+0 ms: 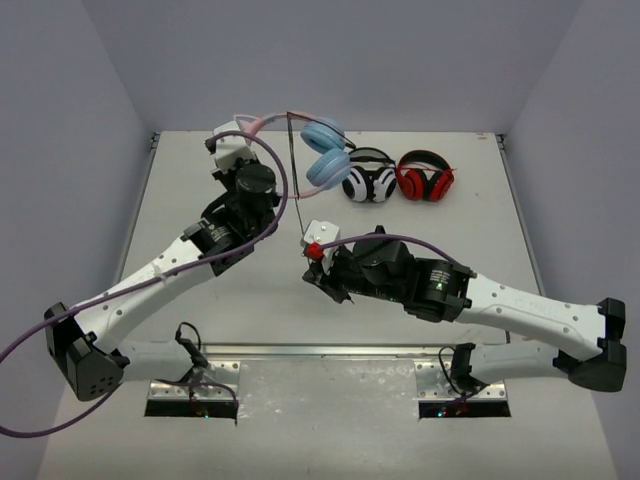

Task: Wrap the headphones

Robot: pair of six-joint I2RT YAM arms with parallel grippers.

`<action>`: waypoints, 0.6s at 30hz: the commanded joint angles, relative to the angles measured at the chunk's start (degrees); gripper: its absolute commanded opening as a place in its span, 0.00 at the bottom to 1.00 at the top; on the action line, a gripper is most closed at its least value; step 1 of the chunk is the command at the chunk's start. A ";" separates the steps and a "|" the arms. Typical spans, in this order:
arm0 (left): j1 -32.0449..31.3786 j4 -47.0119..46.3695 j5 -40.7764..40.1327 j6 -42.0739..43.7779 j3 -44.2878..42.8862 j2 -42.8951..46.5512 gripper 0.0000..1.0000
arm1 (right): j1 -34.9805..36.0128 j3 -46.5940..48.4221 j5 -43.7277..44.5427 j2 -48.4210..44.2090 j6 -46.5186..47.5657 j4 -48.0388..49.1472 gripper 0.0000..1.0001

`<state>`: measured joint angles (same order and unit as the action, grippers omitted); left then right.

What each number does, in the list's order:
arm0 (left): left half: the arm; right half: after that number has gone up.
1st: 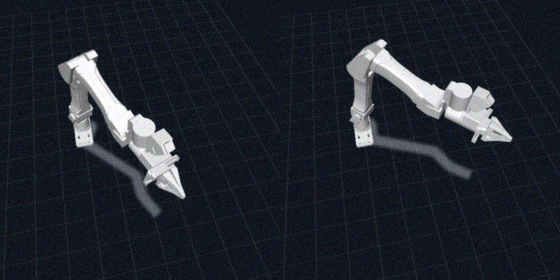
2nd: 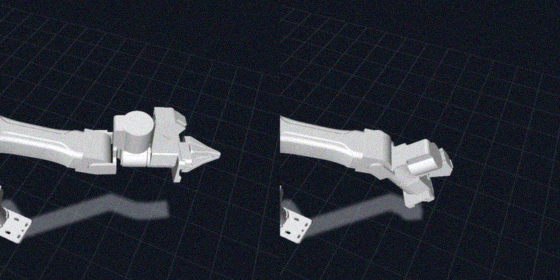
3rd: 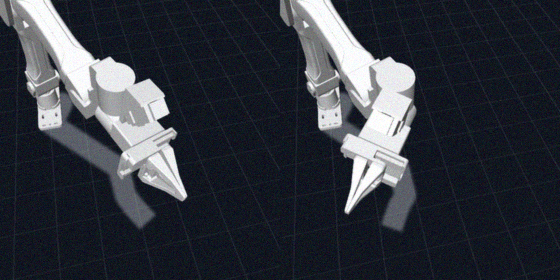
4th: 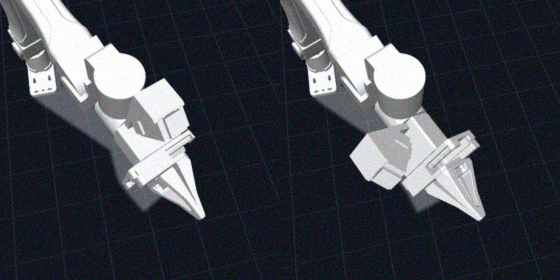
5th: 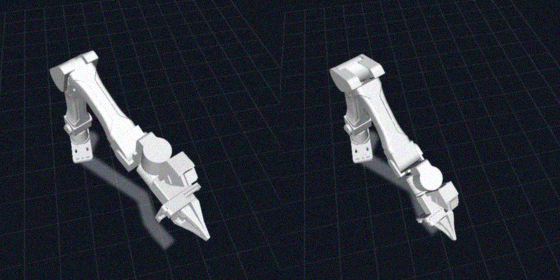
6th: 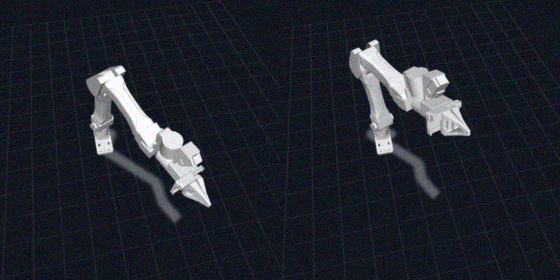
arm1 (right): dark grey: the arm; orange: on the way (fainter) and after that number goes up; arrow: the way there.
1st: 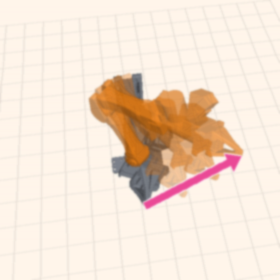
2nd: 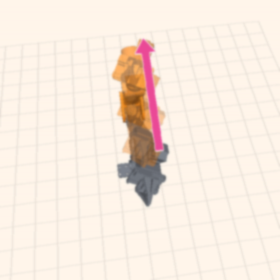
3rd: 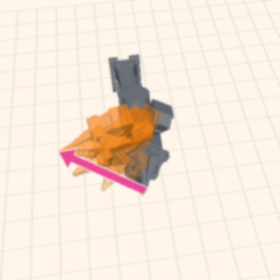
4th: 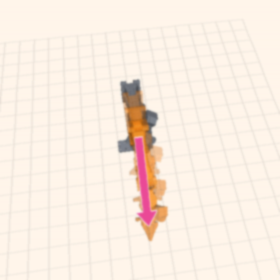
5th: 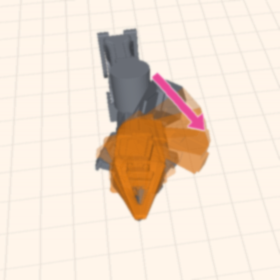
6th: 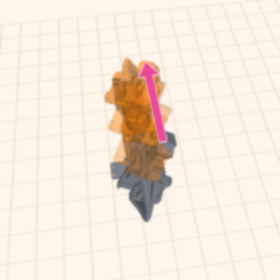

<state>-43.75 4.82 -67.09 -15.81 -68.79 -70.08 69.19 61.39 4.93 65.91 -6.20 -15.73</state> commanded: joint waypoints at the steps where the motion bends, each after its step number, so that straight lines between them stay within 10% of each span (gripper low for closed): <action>1: 5.68 -2.27 5.27 -10.11 -2.58 1.18 0.00 | 1.48 4.35 -4.22 -2.63 2.68 -6.94 0.01; 18: 3.24 -9.55 8.90 -10.66 6.64 2.14 0.00 | 1.39 27.81 -2.56 8.70 12.33 -28.81 0.01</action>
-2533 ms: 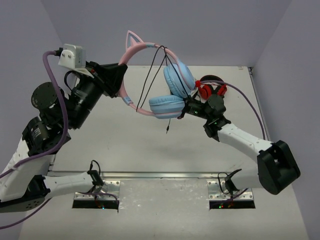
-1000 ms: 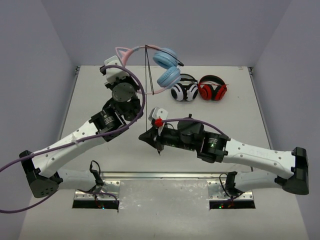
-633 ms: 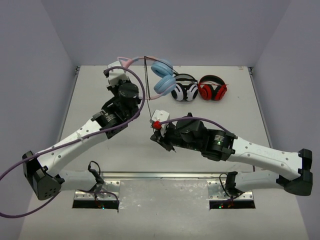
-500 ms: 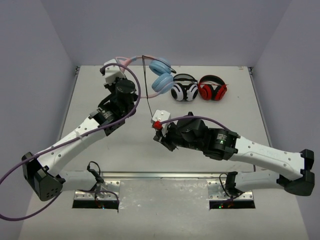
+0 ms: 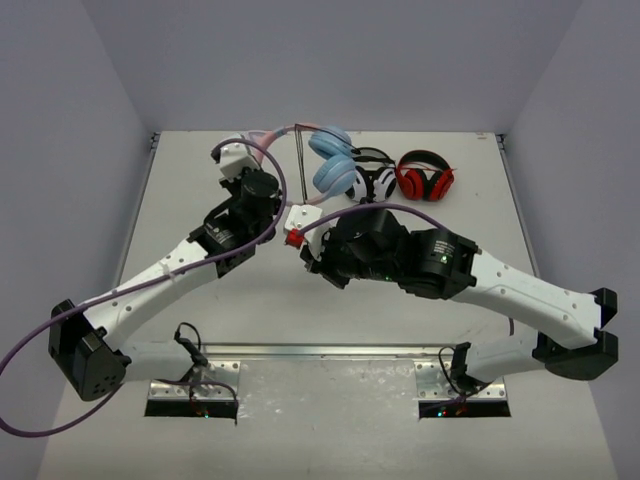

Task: Wrap the headphones

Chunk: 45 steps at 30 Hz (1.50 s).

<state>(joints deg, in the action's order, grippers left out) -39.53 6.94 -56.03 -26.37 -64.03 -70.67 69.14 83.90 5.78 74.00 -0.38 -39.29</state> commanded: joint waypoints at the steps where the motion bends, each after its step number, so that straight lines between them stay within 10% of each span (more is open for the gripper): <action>1: -1.95 -12.90 -2.24 0.87 4.15 3.26 0.00 | 1.26 7.49 -1.49 1.41 7.40 -6.40 0.01; 19: -5.47 -30.85 34.39 16.87 27.03 16.44 0.00 | -6.13 12.53 1.77 9.76 23.75 -18.73 0.01; 28: -5.82 -12.51 36.96 14.51 27.64 20.22 0.00 | -7.71 9.53 20.74 9.94 33.60 -8.63 0.01; 45: -11.01 11.75 34.07 11.08 19.13 21.55 0.00 | -14.47 3.47 19.81 8.63 44.42 10.02 0.05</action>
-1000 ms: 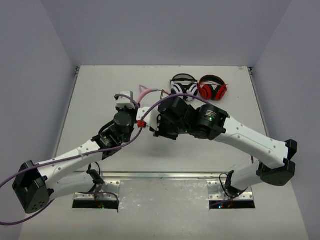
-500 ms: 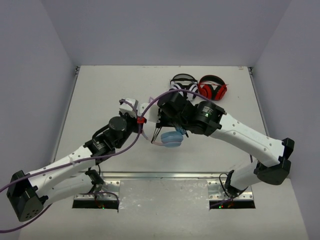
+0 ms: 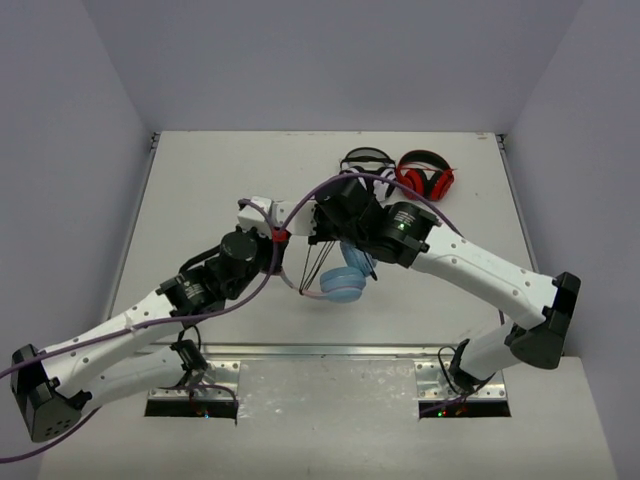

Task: Wrap the headphones

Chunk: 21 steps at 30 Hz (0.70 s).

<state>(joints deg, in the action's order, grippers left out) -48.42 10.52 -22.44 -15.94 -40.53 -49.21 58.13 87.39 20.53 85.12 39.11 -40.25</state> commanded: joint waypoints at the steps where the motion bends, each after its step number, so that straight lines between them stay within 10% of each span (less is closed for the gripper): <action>1: -2.11 9.24 -1.45 0.65 -4.81 -0.35 0.00 | -4.16 -0.55 4.17 -3.11 4.22 12.37 0.05; 21: -2.11 13.64 1.52 6.80 -10.79 -1.24 0.00 | -14.71 -12.51 -10.51 -8.83 3.34 19.15 0.08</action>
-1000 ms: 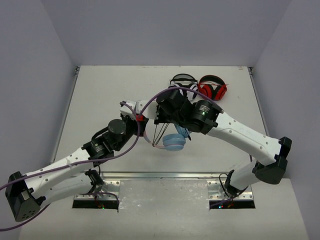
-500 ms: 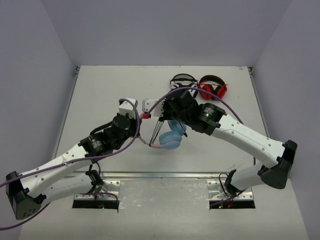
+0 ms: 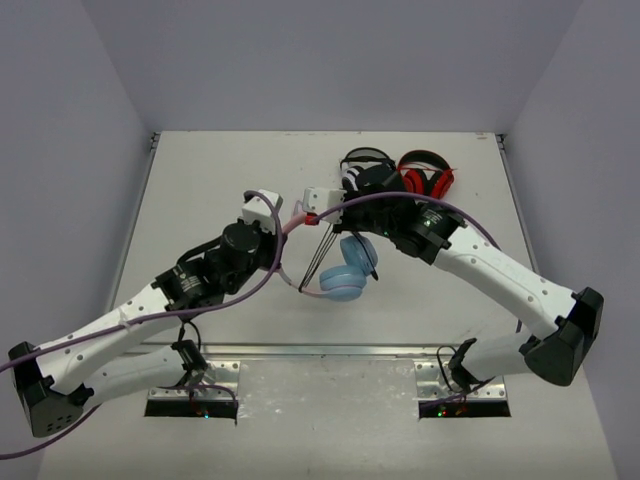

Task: Wrap the headphones

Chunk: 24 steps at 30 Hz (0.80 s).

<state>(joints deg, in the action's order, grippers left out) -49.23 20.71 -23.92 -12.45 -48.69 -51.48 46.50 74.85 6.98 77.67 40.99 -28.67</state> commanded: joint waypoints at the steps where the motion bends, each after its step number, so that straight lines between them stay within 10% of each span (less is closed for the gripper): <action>1: -1.30 3.63 2.22 3.48 -2.99 1.03 0.00 | -3.95 0.03 2.78 -1.29 1.20 7.66 0.08; 24: -1.30 4.60 -0.24 6.38 -11.60 1.12 0.00 | -9.85 -4.62 -8.39 0.73 -4.69 10.47 0.06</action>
<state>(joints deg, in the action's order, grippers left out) -49.60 26.81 -25.10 -6.20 -56.64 -51.51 38.74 70.65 -2.85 77.91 37.63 -23.53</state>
